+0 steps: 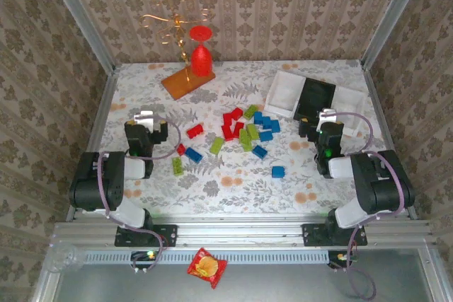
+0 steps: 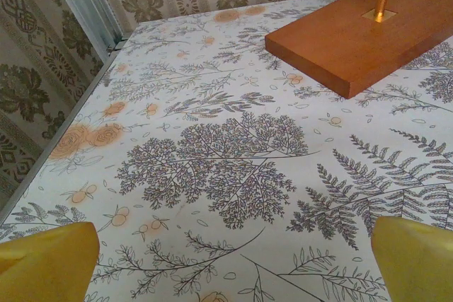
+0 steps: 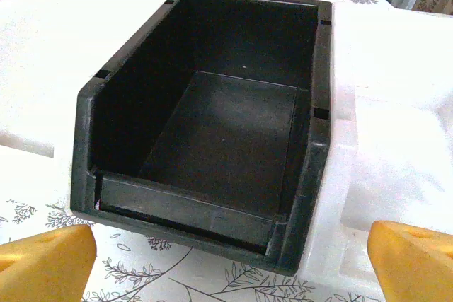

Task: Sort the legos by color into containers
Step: Move the container to the top-center of the table.

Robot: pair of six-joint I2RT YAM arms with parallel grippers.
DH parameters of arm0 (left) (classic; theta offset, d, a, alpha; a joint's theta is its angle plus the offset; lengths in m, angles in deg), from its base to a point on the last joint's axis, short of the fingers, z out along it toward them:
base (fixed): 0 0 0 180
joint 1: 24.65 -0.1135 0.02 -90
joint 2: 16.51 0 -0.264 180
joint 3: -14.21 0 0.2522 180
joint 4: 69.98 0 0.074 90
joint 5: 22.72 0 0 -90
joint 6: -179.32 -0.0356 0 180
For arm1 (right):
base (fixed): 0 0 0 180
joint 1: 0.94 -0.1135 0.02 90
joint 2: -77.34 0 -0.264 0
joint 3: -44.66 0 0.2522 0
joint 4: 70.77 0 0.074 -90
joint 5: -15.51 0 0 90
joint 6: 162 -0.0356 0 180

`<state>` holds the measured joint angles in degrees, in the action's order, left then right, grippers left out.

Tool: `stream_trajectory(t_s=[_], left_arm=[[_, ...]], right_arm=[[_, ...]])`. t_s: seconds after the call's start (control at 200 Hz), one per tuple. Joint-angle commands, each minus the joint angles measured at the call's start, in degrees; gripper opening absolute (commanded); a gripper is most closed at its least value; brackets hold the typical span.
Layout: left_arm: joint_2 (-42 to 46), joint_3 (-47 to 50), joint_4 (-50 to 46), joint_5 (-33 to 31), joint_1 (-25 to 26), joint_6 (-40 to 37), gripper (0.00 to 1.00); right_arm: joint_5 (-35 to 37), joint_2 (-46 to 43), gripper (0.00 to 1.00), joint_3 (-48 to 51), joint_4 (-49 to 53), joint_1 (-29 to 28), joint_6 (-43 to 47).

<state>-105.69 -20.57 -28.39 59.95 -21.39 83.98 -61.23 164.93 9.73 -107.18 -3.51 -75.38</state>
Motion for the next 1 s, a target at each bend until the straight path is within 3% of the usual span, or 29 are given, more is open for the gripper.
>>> stream_trajectory(t_s=[0.0,0.995], left_arm=[[-0.2,-0.6,-0.5,-0.5,-0.4,1.3,1.00],[-0.3,-0.8,-0.8,-0.3,-0.7,1.9,1.00]], right_arm=[[1.6,-0.1,1.00,-1.2,-0.6,-0.4,-0.1],[1.5,-0.1,1.00,-1.3,-0.5,-0.3,-0.2]])
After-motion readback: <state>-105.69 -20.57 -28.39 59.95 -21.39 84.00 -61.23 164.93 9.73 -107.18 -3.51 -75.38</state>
